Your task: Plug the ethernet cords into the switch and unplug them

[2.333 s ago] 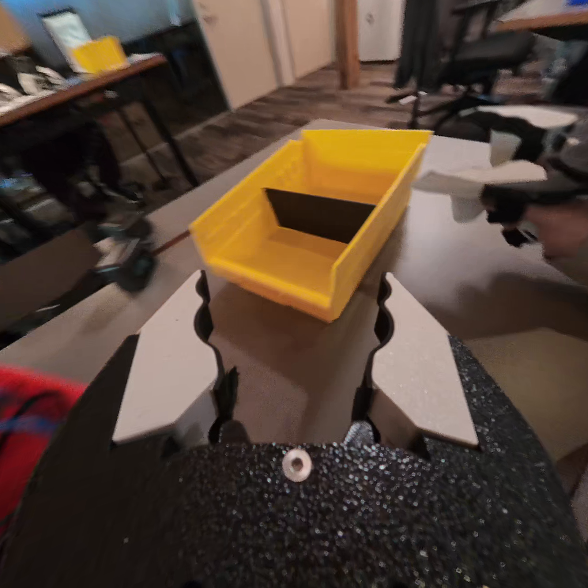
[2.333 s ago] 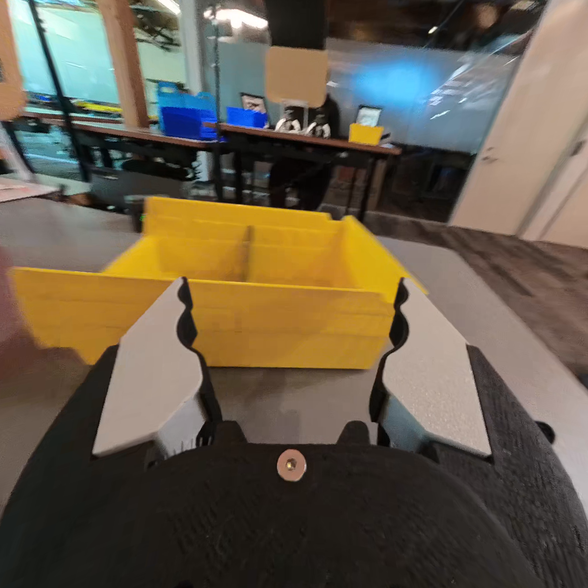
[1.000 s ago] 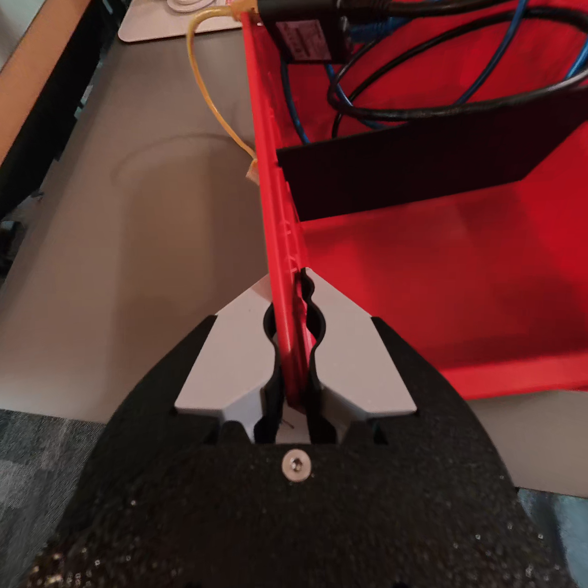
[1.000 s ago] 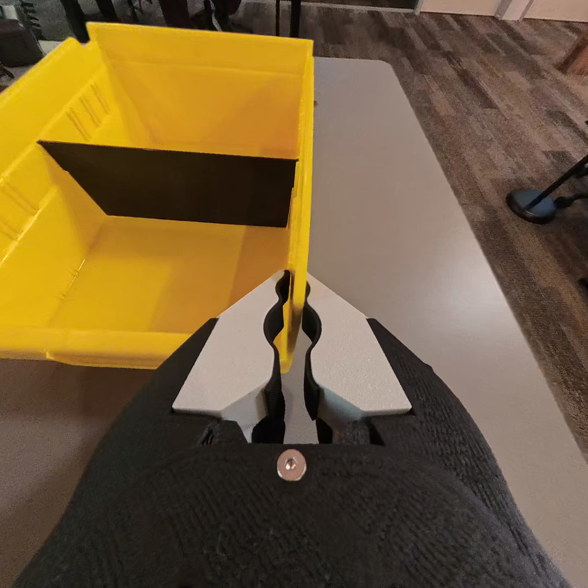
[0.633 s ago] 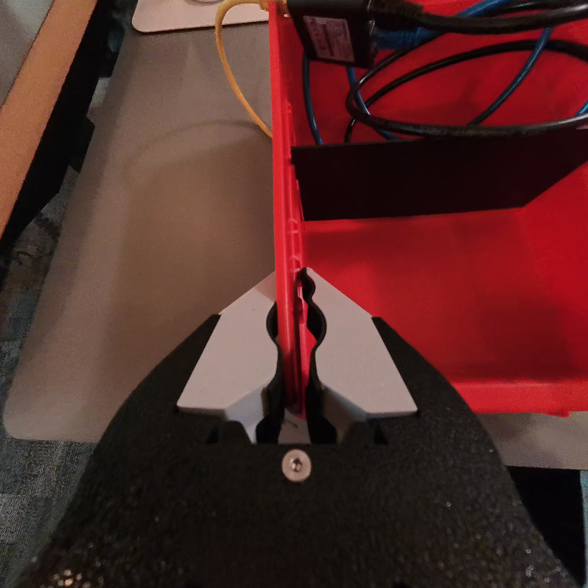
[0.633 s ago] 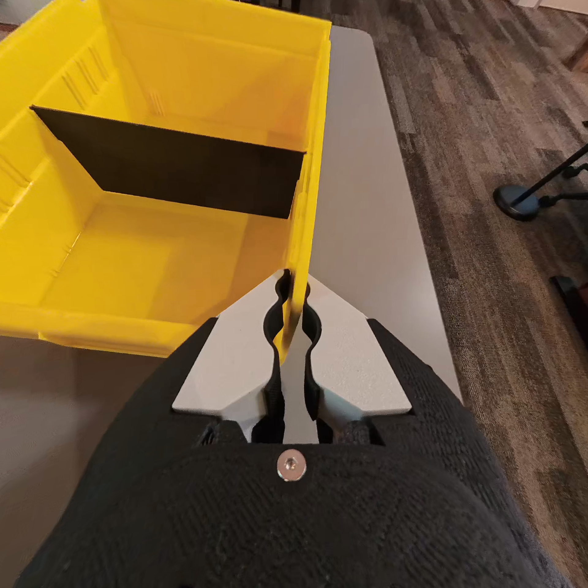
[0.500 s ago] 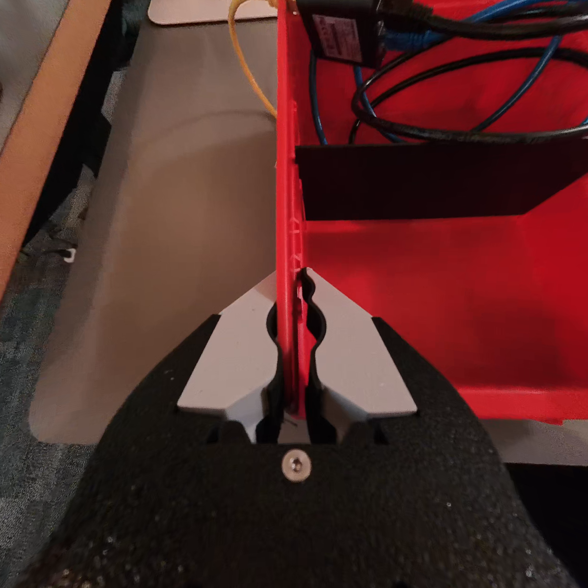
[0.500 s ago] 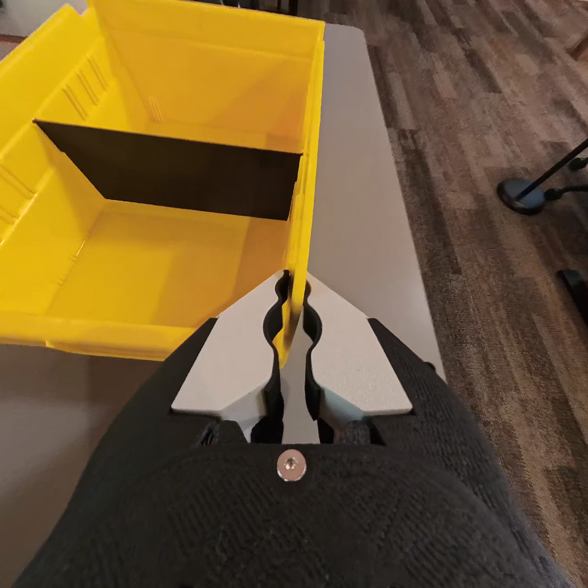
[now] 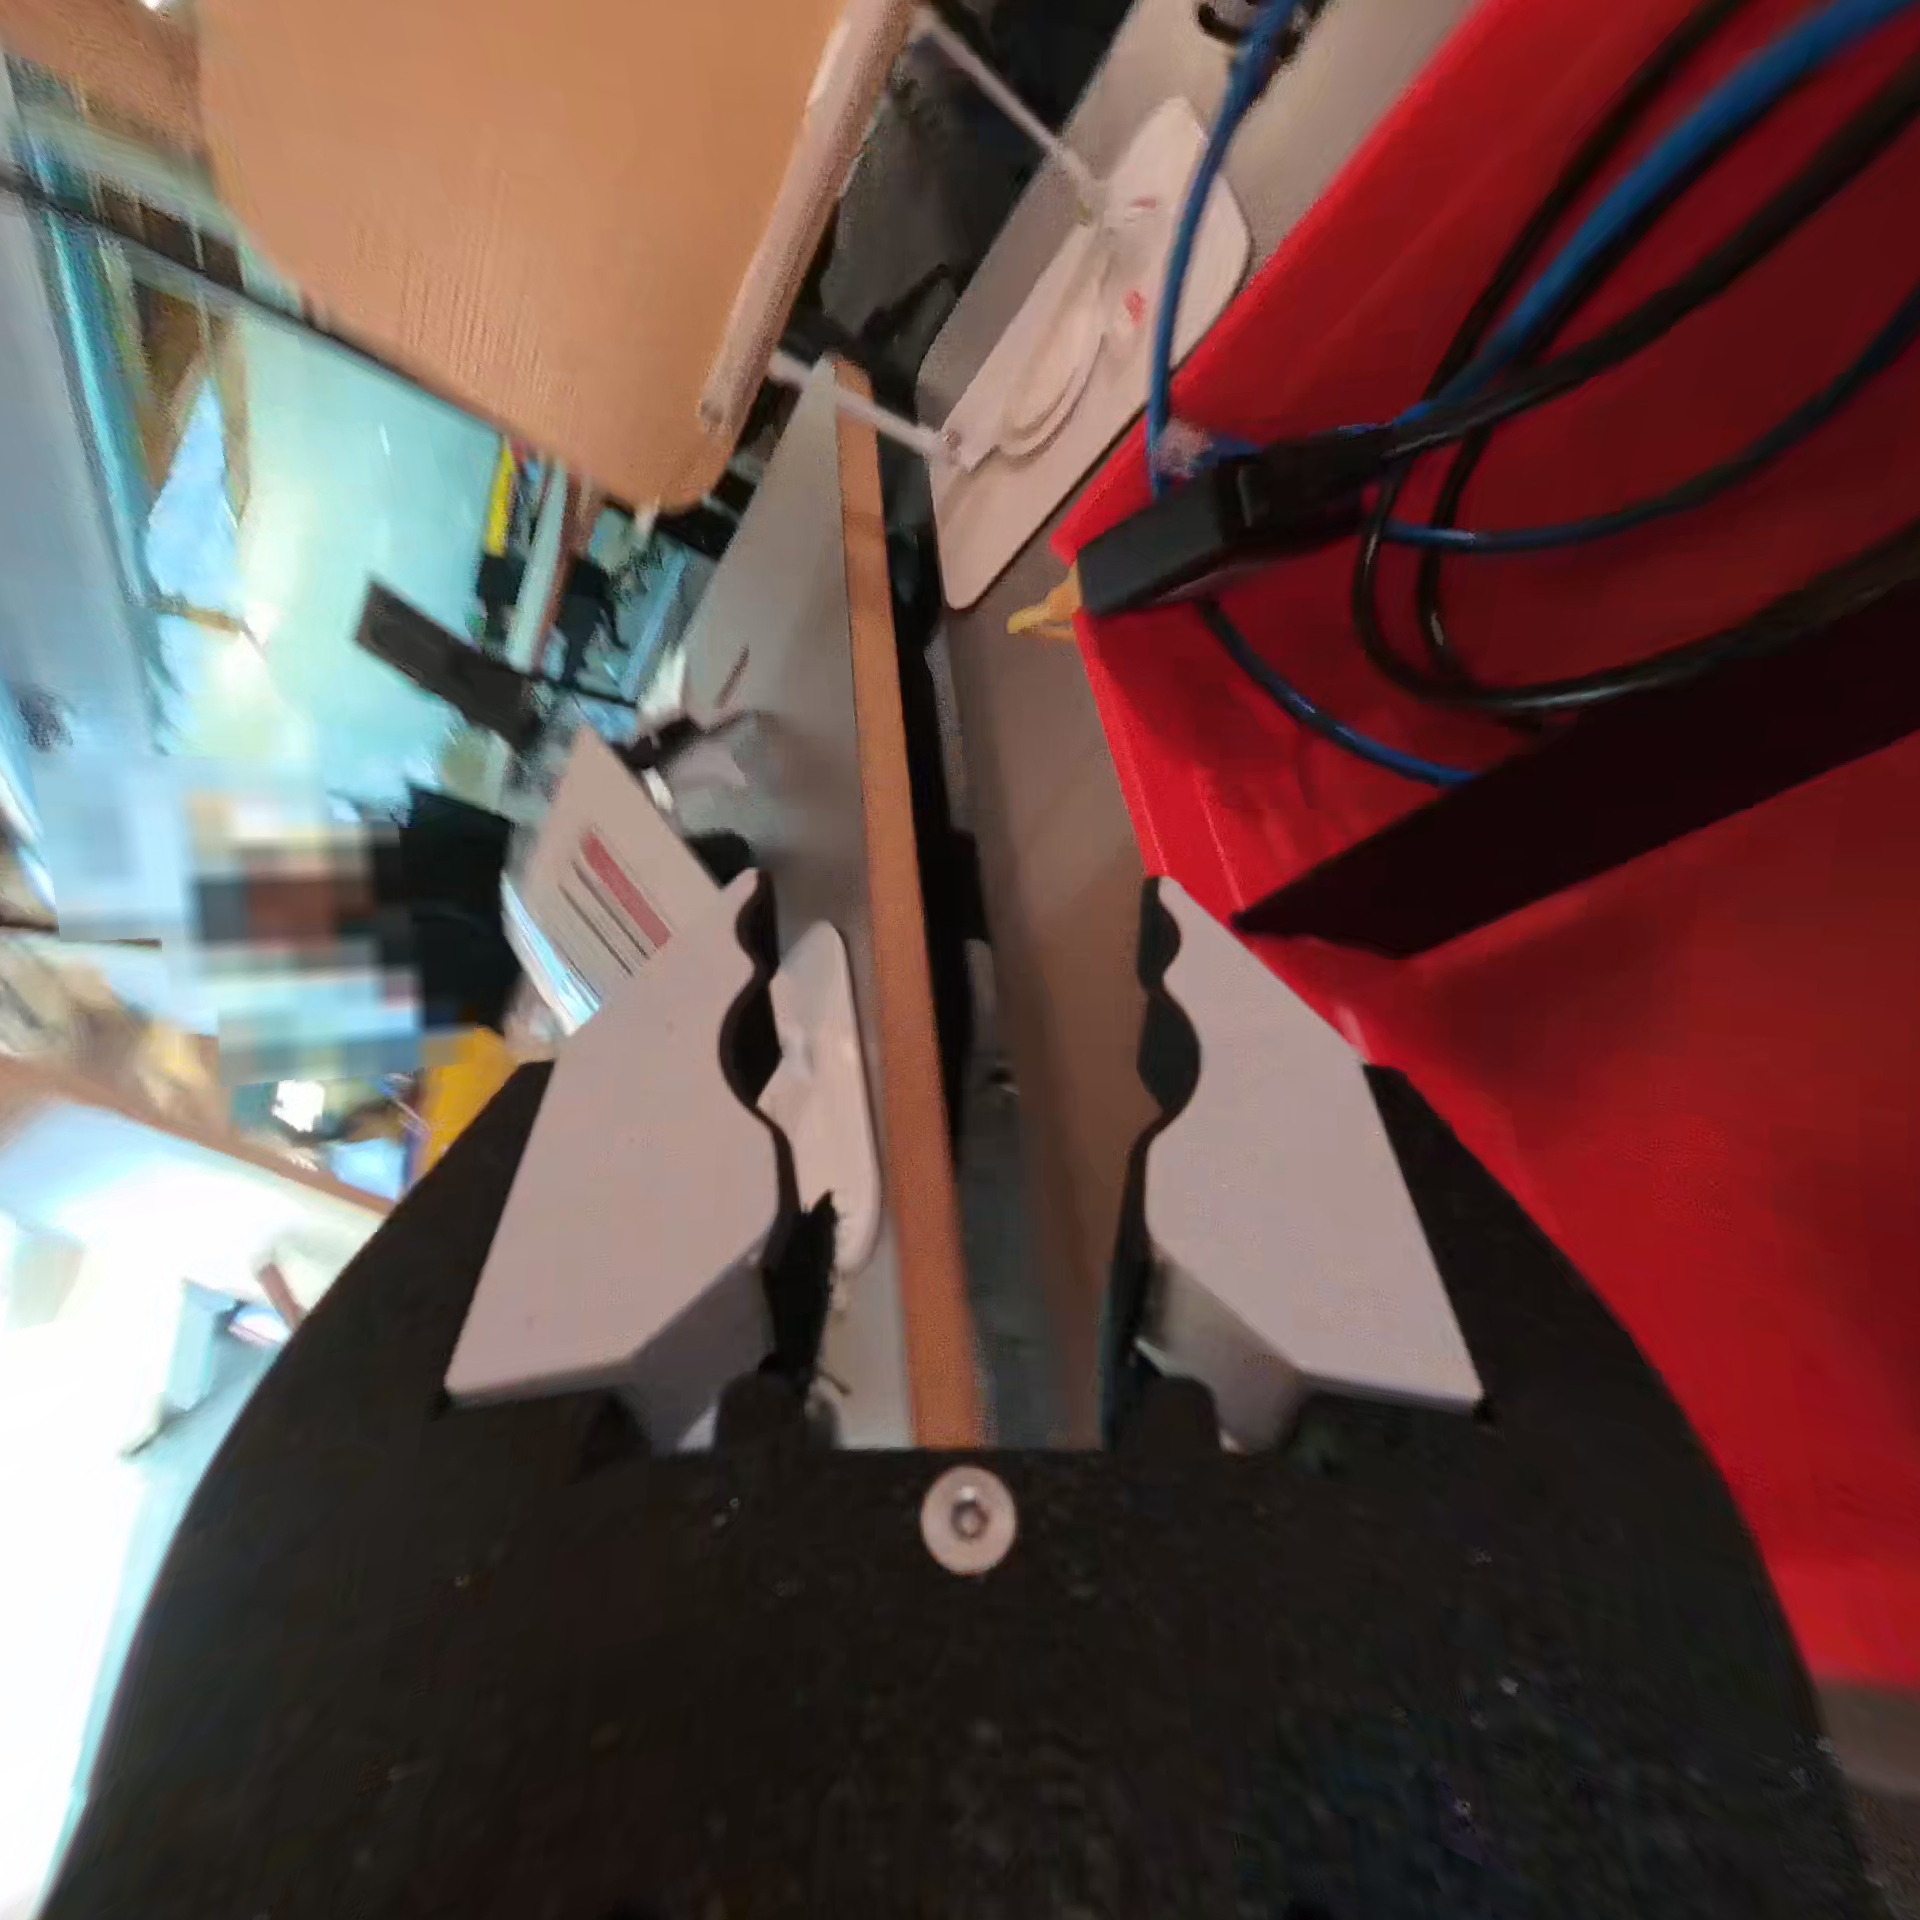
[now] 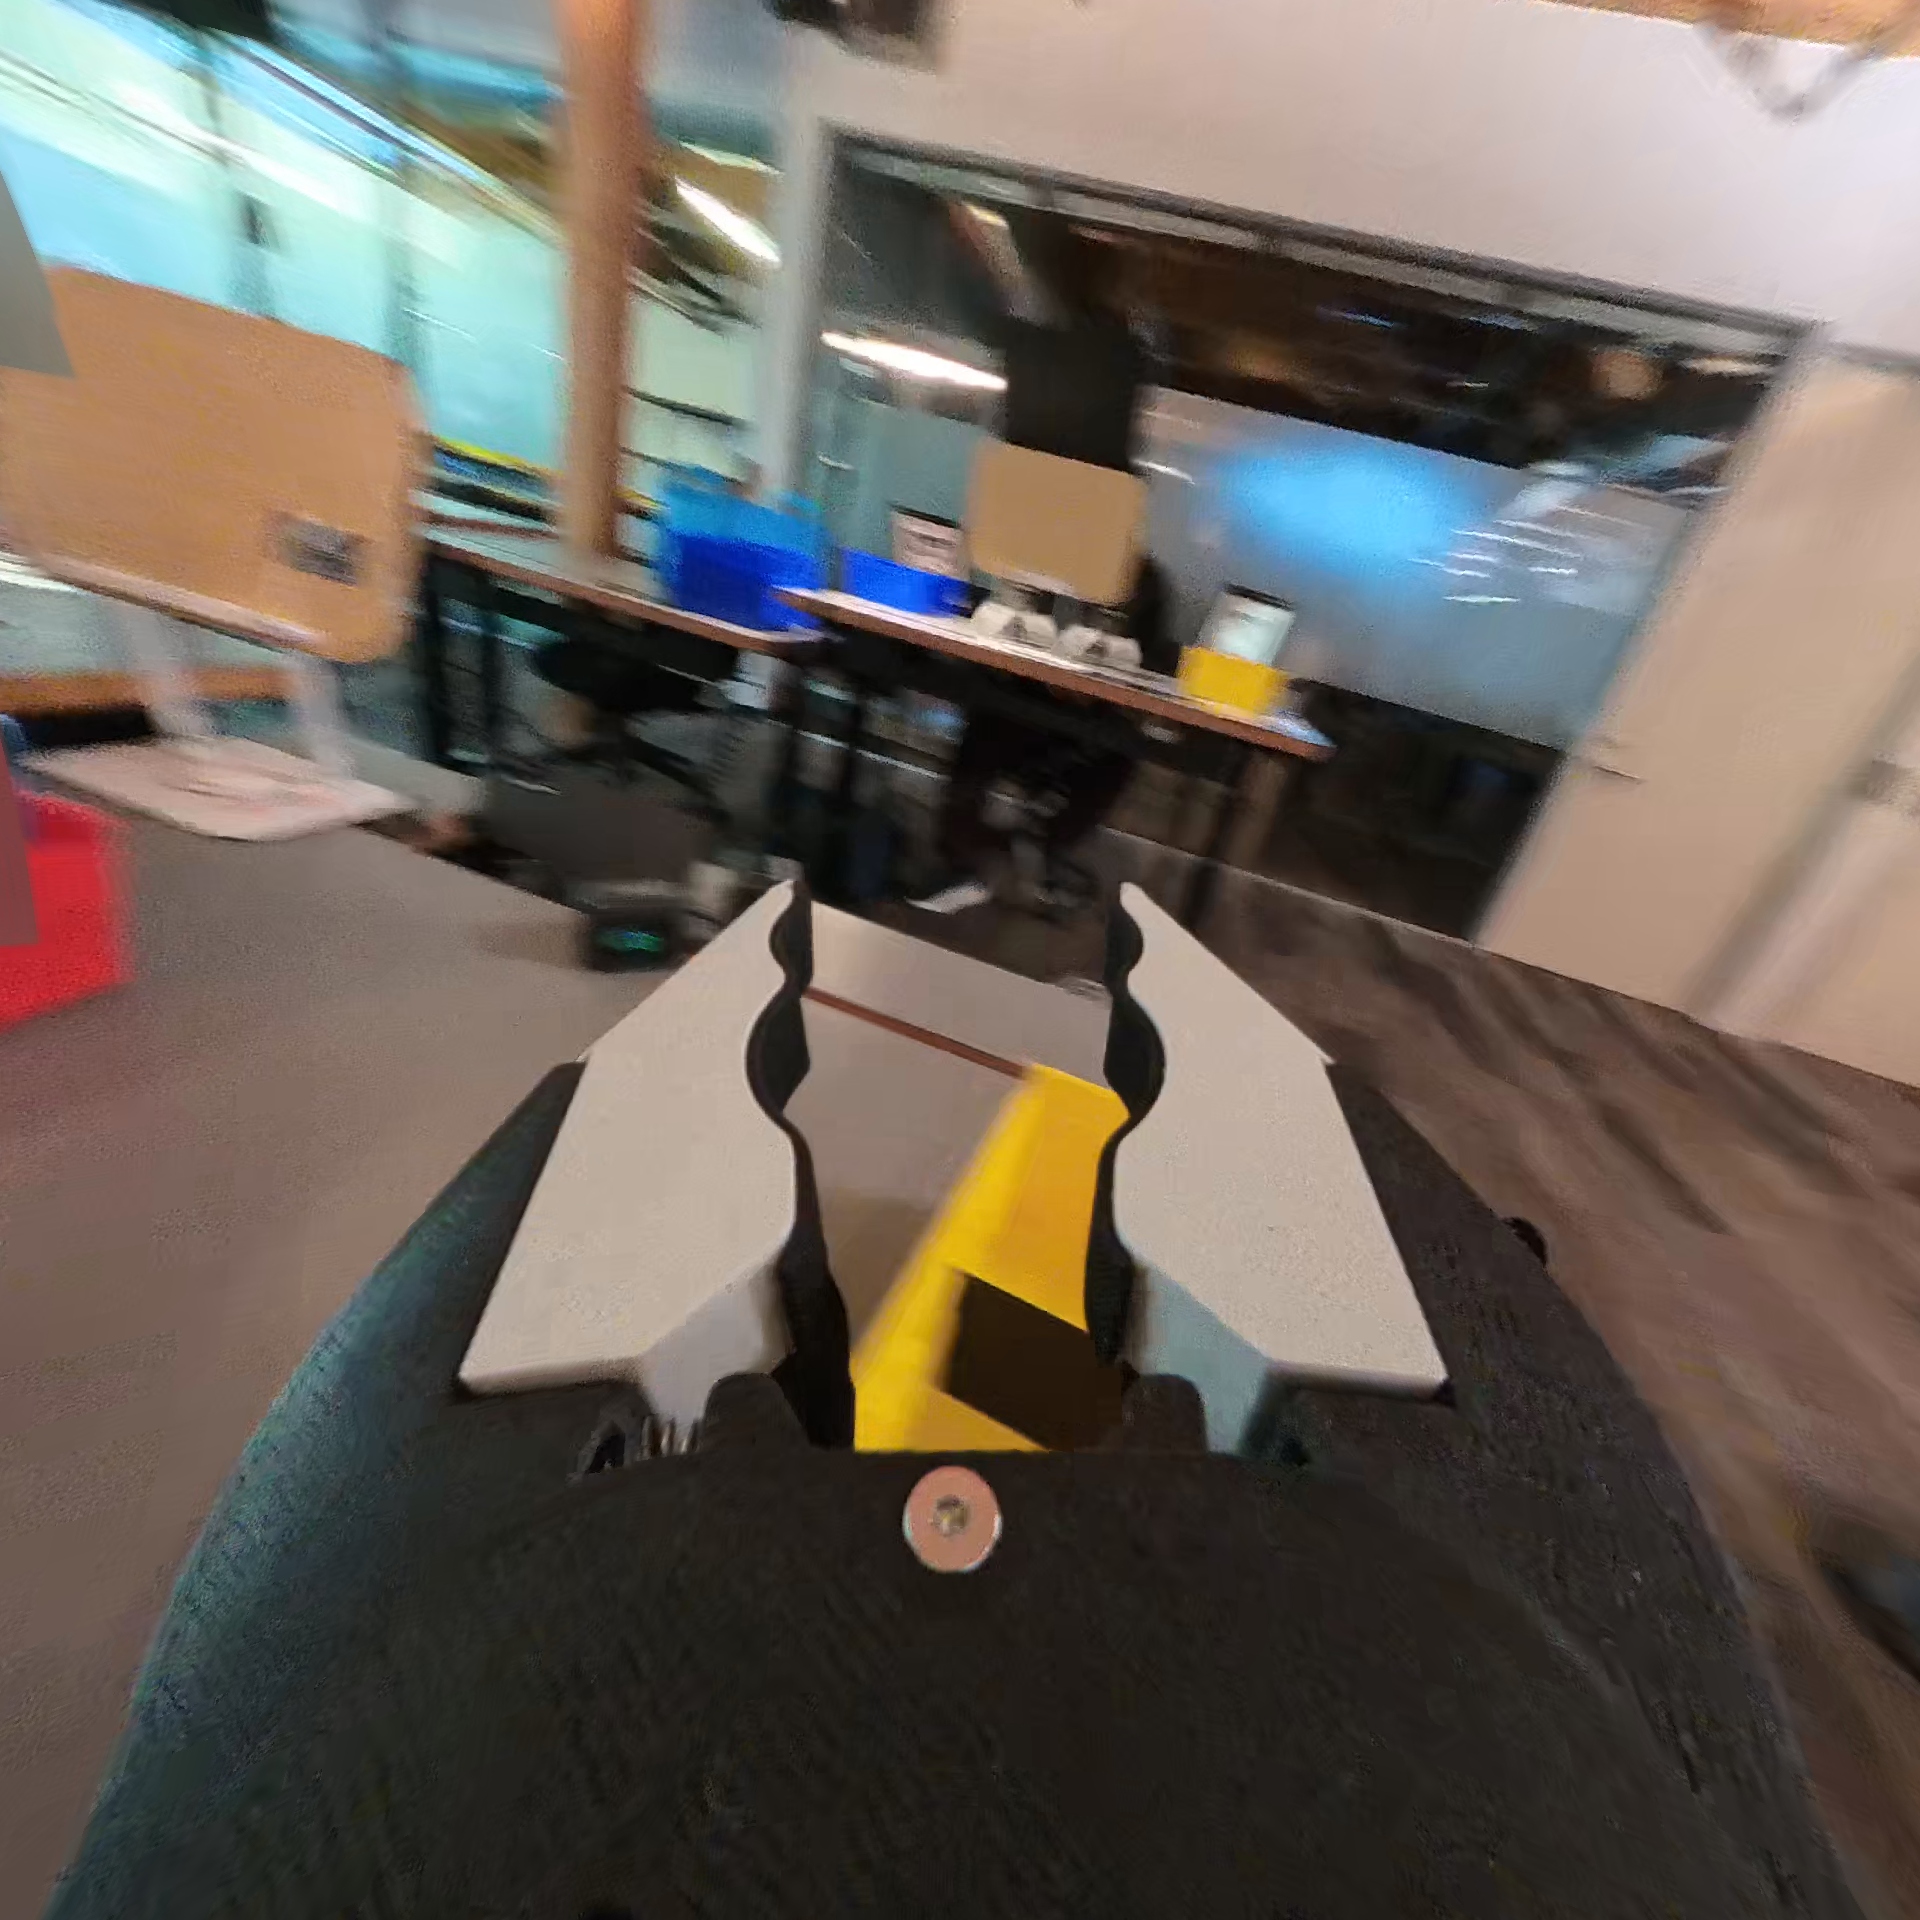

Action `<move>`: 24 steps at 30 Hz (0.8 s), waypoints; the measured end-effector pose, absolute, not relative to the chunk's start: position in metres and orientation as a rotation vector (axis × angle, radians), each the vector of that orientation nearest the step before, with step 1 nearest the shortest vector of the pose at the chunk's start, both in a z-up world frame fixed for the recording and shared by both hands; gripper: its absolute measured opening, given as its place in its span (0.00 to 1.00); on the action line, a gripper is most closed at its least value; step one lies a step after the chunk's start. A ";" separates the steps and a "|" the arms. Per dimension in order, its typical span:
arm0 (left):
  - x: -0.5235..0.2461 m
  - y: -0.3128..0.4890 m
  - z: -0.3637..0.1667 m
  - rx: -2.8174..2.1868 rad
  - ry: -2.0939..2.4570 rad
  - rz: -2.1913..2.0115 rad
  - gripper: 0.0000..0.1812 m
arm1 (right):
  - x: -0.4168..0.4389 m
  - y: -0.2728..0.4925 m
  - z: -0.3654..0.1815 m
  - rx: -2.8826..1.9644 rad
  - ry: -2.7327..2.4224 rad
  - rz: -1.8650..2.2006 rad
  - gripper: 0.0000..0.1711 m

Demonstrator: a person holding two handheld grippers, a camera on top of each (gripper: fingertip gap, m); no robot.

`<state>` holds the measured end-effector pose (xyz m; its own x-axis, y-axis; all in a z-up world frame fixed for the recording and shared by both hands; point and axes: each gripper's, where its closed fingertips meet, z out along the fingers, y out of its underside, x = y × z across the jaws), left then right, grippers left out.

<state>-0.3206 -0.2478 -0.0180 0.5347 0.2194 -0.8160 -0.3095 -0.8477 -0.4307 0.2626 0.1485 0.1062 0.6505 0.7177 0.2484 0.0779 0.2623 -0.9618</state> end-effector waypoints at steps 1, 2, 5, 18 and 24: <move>-0.325 -0.232 -0.021 -2.245 0.203 1.327 0.38 | 0.238 0.133 0.106 -1.226 -0.838 0.605 0.32; -0.327 -0.215 -0.025 -2.236 0.331 1.326 0.38 | 0.214 0.119 0.101 -1.210 -0.891 0.703 0.32; -0.329 -0.175 -0.044 -2.187 0.709 1.289 0.38 | 0.148 0.084 0.067 -1.217 -1.052 0.956 0.32; -0.372 -0.141 -0.097 -2.275 1.360 1.339 0.17 | 0.044 0.060 -0.100 -1.260 -1.303 0.994 0.32; -0.371 -0.141 -0.085 -2.287 1.250 1.370 0.13 | 0.052 0.068 -0.097 -1.212 -1.261 0.904 0.29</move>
